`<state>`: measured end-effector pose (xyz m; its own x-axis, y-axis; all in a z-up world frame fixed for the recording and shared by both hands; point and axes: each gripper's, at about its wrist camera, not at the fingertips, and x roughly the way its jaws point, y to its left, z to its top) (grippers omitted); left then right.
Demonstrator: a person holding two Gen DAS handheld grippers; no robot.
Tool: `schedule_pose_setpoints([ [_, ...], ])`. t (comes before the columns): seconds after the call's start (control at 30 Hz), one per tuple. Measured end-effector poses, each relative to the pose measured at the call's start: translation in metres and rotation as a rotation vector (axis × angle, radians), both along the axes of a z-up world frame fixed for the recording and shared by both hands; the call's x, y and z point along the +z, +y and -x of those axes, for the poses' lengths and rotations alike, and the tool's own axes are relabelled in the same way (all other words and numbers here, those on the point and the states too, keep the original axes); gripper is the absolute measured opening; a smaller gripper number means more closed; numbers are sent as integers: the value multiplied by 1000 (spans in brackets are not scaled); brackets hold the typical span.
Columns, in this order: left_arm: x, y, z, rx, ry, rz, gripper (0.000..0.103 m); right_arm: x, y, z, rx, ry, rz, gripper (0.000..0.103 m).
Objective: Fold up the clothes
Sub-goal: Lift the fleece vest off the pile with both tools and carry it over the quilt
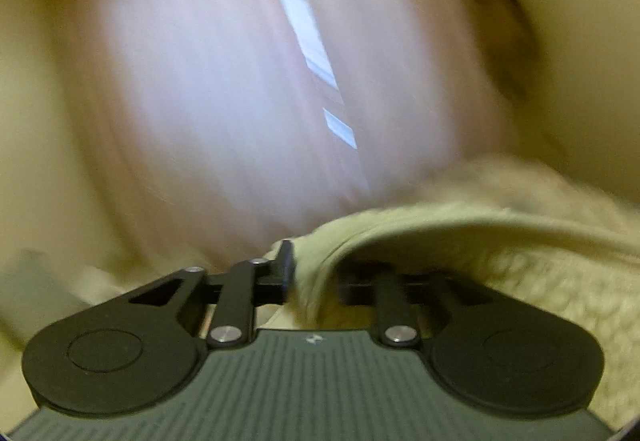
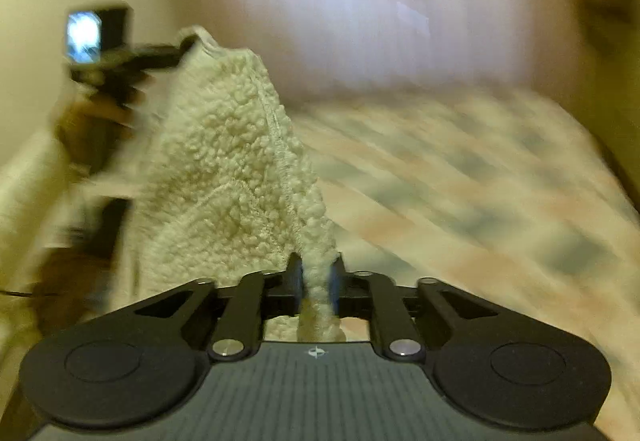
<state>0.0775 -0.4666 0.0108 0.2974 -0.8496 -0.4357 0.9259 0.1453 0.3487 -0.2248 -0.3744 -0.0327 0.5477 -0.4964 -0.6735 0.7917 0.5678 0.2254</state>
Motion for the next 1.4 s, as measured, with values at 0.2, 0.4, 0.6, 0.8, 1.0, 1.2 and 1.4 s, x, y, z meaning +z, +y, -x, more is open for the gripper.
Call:
schedule_pose_setpoints([
  [0.2,-120,-2,58,-108,112,-292,54,-107,-25,137,-377,137,-266,63],
  [0.4,-220,108,8,71,353,-495,58,-191,19,203,-480,126,-430,63],
  [0.6,-294,241,-26,294,600,-654,56,-280,23,185,-466,122,-544,63],
  [0.8,-339,289,-46,372,858,-656,58,-313,29,164,-395,115,-498,74],
  [1.0,-369,287,-36,433,1001,-617,54,-345,11,162,-337,101,-481,75],
  [1.2,-380,294,-10,478,967,-566,19,-389,-13,164,-246,141,-584,45],
  [1.4,-310,308,2,410,820,-419,7,-358,-10,187,-206,-17,-614,8],
])
